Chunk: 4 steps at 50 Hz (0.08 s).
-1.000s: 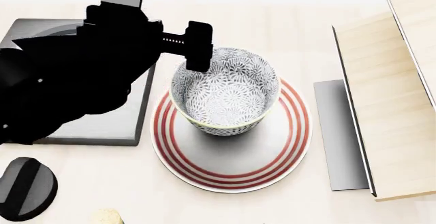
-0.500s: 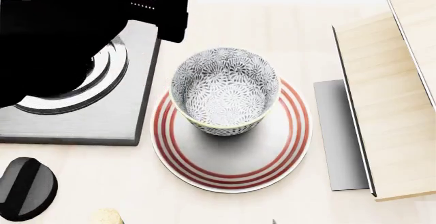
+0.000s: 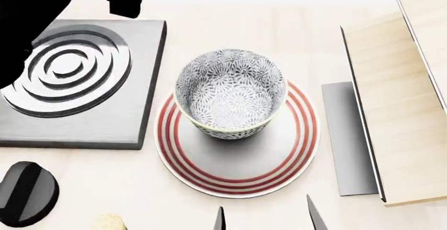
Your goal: Pick up the akita bowl and put it on the plate.
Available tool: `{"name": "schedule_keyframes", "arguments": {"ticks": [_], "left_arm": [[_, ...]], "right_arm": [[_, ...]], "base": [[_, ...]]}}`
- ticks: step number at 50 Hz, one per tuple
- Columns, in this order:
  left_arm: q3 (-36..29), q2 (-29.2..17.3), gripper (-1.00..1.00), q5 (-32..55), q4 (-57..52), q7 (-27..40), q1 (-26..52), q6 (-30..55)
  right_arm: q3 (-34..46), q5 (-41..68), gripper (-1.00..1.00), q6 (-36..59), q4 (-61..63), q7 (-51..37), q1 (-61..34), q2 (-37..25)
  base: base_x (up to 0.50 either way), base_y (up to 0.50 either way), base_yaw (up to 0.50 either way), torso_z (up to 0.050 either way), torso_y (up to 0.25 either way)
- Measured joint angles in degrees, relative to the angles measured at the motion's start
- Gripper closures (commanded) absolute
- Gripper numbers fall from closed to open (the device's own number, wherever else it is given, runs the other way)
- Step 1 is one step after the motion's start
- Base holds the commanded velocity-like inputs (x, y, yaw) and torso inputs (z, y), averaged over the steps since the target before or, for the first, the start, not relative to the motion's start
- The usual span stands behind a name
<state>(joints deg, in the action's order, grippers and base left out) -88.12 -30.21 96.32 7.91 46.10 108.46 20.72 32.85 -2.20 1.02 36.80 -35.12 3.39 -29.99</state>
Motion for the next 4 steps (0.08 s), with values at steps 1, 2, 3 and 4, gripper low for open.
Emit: {"name": "schedule_keyframes", "arguments": {"ticks": [1,2,3,4], "left_arm": [[0.0,-0.3,-1.00,-0.1,-0.4,0.2,0.1,0.1],[0.0,-0.7,-1.00,-0.1,-0.7,0.4,0.3,0.1],[0.1,-1.0,-1.00,-0.3,-1.1,0.6,0.4,0.2],[0.1,-1.3,-1.00,-0.3,-1.5,0.8,0.6,0.3]], "right_arm": [[-0.1,-0.1,-1.00,0.4,0.6,0.0,0.0,-0.1],[-0.2,-0.3,-1.00,0.9,1.3,-0.1,0.0,-0.2],[-0.4,-0.5,-1.00,1.3,2.0,-0.1,-0.1,-0.4],[-0.5,-0.6,-1.00,1.8,2.7,-0.1,-0.1,-0.5]], "base": [[0.00,0.00,0.00,0.000,0.000],[0.00,0.00,0.00,0.000,0.000],[0.00,0.00,0.00,0.000,0.000],[0.00,0.00,0.00,0.000,0.000]]}}
